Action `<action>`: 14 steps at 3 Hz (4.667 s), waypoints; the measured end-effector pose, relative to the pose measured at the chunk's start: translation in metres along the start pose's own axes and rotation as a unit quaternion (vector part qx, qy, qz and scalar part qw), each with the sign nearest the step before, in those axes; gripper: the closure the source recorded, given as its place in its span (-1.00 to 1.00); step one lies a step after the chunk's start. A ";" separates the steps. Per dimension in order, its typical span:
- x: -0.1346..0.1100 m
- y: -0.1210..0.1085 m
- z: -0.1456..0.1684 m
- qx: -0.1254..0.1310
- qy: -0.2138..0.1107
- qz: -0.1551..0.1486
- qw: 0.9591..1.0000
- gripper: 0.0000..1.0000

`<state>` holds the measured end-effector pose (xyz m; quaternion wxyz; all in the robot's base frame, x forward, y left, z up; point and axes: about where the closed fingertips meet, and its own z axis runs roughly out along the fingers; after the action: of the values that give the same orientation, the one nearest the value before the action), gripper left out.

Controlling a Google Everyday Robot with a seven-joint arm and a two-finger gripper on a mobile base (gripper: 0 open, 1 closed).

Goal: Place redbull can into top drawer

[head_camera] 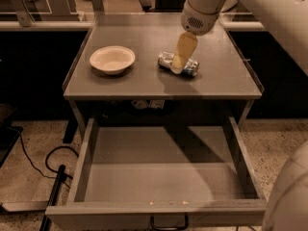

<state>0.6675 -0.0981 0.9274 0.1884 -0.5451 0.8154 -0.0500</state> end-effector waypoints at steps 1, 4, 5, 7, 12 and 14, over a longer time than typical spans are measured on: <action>0.013 -0.010 0.015 -0.010 -0.005 0.025 1.000 -1.00; 0.019 -0.026 0.064 -0.043 0.007 0.053 0.998 -1.00; 0.008 -0.023 0.081 -0.056 0.013 0.044 0.997 -1.00; 0.010 -0.012 0.108 -0.079 0.030 0.040 0.996 -1.00; 0.010 -0.011 0.113 -0.083 0.033 0.040 0.995 0.76; 0.014 0.008 0.083 -0.089 0.012 0.051 0.995 1.00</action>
Offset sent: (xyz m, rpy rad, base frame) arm 0.0292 -0.0408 -0.0531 0.0622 0.0930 -0.1230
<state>0.6861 -0.0972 0.8455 0.1322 -0.5169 0.8454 0.0258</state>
